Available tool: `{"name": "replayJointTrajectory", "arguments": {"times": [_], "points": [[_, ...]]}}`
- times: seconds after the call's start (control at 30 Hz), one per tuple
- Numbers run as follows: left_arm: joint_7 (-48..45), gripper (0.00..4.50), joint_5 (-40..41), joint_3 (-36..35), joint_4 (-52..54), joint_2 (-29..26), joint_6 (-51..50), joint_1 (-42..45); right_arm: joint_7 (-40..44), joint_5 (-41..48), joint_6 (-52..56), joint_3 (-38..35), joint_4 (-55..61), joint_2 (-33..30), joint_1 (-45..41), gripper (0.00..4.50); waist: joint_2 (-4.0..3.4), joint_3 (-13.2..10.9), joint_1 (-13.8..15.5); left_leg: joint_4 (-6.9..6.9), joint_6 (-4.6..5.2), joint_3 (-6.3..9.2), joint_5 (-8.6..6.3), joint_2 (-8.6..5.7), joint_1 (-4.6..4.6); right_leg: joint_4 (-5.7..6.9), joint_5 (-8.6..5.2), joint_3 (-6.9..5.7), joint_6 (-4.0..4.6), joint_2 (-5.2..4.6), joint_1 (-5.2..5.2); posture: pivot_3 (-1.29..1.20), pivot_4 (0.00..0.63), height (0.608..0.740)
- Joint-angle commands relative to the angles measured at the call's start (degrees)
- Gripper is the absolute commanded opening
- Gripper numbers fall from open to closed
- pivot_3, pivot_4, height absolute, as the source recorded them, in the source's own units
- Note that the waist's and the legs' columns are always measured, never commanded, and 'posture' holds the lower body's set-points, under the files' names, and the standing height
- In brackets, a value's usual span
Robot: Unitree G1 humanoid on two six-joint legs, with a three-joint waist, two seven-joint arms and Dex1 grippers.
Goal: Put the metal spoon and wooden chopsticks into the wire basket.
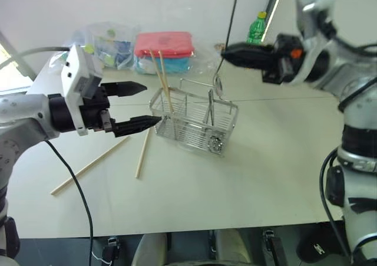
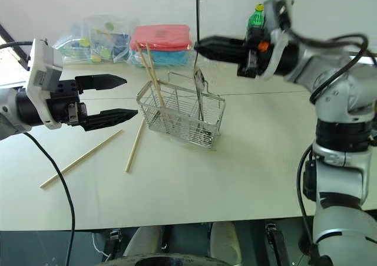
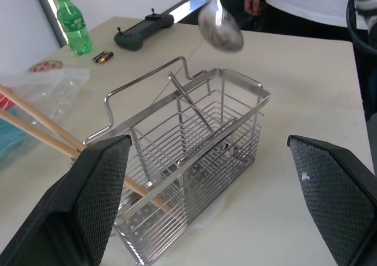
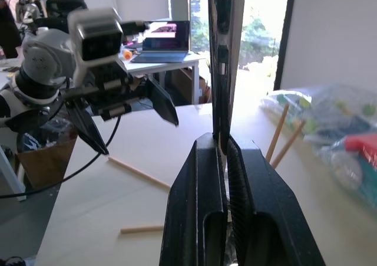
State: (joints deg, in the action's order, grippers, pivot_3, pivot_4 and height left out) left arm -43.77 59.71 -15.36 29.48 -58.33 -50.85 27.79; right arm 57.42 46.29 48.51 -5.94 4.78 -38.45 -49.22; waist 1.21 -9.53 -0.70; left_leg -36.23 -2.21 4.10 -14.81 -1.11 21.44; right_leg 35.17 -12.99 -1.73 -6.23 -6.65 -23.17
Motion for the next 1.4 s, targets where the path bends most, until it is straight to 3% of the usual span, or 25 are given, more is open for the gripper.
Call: {"name": "replayJointTrajectory", "arguments": {"times": [0.03, 0.3, 0.33, 0.37, 0.53, 0.57, 0.6, 0.77, 1.0, 1.2, 1.4], "points": [[0.07, 4.50, 1.73, -1.88, 1.56, -0.20, -0.11, 0.69, -2.21, -0.55, -1.78, -1.21, 2.72, 0.96, 0.94, 0.04, -0.01, -0.01, -0.08, 0.01, 0.00, 0.00, 0.00, 0.00, 0.00, 0.01, 0.00, 0.00, -0.01, 0.00, -0.02, 0.00, 0.150, 0.692], [1.03, 4.50, 2.54, -1.54, 1.96, 0.06, 0.20, 1.26, -4.95, -4.20, -3.54, 2.11, 5.37, 2.97, 8.44, 0.04, -0.01, -0.01, 0.00, 0.04, 0.01, 0.00, -0.01, 0.03, 0.00, 0.00, 0.00, 0.00, -0.01, 0.04, -0.03, 0.00, 0.150, 0.692], [1.04, 4.50, 2.51, -1.52, 1.89, 0.05, 0.26, 1.32, -5.01, -4.64, -3.76, 2.47, 5.69, 2.94, 9.25, 0.73, -0.01, -0.01, 0.02, 0.03, 0.01, 0.00, -0.01, 0.03, 0.00, 0.00, 0.00, 0.00, -0.01, 0.04, -0.02, 0.00, 0.150, 0.692], [1.03, 4.50, 2.43, -1.52, 1.82, 0.01, 0.34, 1.36, -5.17, -5.59, -4.64, 2.96, 6.21, 2.88, 10.34, 0.99, -0.02, -0.01, 0.03, 0.02, 0.01, 0.00, 0.00, 0.03, 0.00, 0.00, 0.00, 0.00, -0.01, 0.03, -0.02, 0.00, 0.150, 0.692], [0.80, 4.50, 2.08, -1.57, 1.42, -0.20, 0.64, 1.37, -6.61, -6.94, -5.93, 2.27, 6.69, 2.92, 10.57, 3.46, -0.02, -0.01, -0.05, 0.03, 0.01, 0.00, 0.00, 0.03, -0.01, -0.01, -0.06, 0.00, 0.10, 0.04, -0.02, 0.00, 0.150, 0.692], [0.75, 4.50, 2.00, -1.57, 1.36, -0.22, 0.69, 1.34, -6.75, -6.84, -5.87, 2.06, 6.56, 2.87, 10.33, 4.17, -0.02, -0.01, -0.08, 0.03, 0.01, 0.01, 0.00, 0.03, -0.02, -0.01, -0.06, 0.00, 0.10, 0.05, -0.02, 0.00, 0.150, 0.692], [0.66, 4.50, 1.82, -1.53, 1.25, -0.23, 0.81, 1.31, -6.91, -6.62, -5.62, 1.72, 6.26, 2.67, 9.84, 4.34, -0.02, -0.01, -0.10, 0.04, 0.01, 0.00, 0.00, 0.03, -0.02, -0.01, -0.06, 0.00, 0.10, 0.05, -0.02, 0.00, 0.150, 0.692], [0.66, 4.50, 0.58, -1.31, -0.28, -0.08, 1.23, 1.83, -5.44, -7.05, -5.28, 0.14, 4.54, -1.70, 4.95, 4.34, -0.03, -0.03, -0.04, 0.04, 0.01, 0.00, -0.01, 0.03, -0.01, -0.02, -0.07, 0.00, 0.11, 0.05, -0.03, 0.00, 0.150, 0.692], [-3.03, 4.50, -5.33, -2.47, -5.88, -2.54, 3.03, -0.36, 7.72, -7.15, -3.04, 2.18, 7.82, -18.46, 0.85, 4.34, -0.01, -0.09, 0.04, 0.08, 0.07, 0.00, -0.04, 0.02, 0.03, -0.11, -0.12, -0.02, 0.09, 0.03, -0.02, 0.00, 0.150, 0.692], [-10.47, 4.50, -16.74, -0.93, -16.06, -6.51, 10.38, -7.20, 19.47, -2.93, -3.54, -2.90, 15.30, -29.65, 10.77, 4.34, -0.01, -0.08, -0.20, 0.16, 0.12, -0.07, -0.08, 0.08, -0.02, -0.12, -0.19, -0.02, 0.09, 0.04, -0.07, 0.00, 0.150, 0.692], [-12.58, 4.50, -26.52, 2.19, -26.92, -4.47, 18.47, -11.73, 16.14, -0.78, -2.97, -9.88, 22.09, -28.82, 23.14, 4.34, 0.01, -0.06, 0.27, 0.10, 0.11, -0.21, -0.08, 0.21, 0.00, -0.12, -0.21, 0.00, 0.15, 0.03, -0.15, 0.00, 0.150, 0.692]]}}
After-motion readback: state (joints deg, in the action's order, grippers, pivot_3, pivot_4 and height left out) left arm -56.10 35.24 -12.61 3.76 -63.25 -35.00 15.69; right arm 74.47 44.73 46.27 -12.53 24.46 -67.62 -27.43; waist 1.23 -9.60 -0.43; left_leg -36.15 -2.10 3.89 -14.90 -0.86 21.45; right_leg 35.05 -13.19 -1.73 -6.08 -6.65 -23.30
